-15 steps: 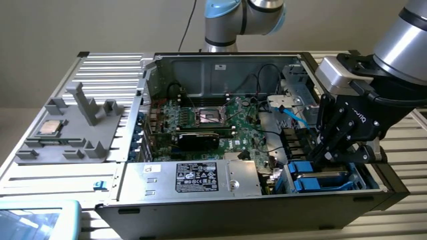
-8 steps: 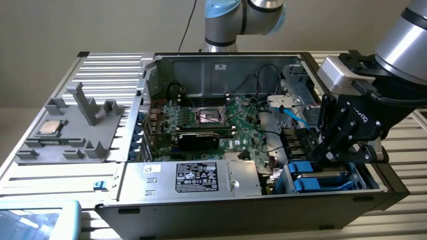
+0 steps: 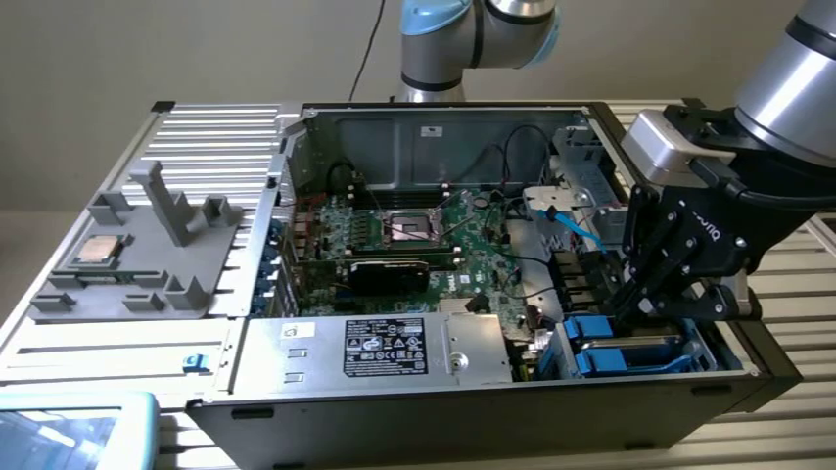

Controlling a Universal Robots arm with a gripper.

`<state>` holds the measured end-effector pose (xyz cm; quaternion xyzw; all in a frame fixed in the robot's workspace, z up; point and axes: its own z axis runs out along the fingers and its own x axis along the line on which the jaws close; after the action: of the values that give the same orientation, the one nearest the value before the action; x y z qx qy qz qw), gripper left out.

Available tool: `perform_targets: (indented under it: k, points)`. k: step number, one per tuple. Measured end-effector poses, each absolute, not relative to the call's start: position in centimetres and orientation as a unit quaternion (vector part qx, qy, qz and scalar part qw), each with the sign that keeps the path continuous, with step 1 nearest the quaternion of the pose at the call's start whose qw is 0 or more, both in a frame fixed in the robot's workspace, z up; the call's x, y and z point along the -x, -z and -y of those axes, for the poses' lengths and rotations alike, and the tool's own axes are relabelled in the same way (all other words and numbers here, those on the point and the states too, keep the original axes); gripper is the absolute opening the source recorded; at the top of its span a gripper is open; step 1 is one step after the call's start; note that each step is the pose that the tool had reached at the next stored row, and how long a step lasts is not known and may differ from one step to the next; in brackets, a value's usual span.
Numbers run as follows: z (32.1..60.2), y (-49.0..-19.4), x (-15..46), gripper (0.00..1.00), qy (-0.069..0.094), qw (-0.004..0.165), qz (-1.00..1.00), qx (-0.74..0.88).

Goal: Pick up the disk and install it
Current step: 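Insert the second disk wire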

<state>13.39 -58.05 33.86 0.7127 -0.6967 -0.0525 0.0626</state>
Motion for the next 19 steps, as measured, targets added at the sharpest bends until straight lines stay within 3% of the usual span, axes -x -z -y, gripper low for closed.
perform_targets:
  k: [19]
  points:
    - [58.07, -33.39, -13.77, 0.16, 0.053, 0.063, 0.697, -0.713]
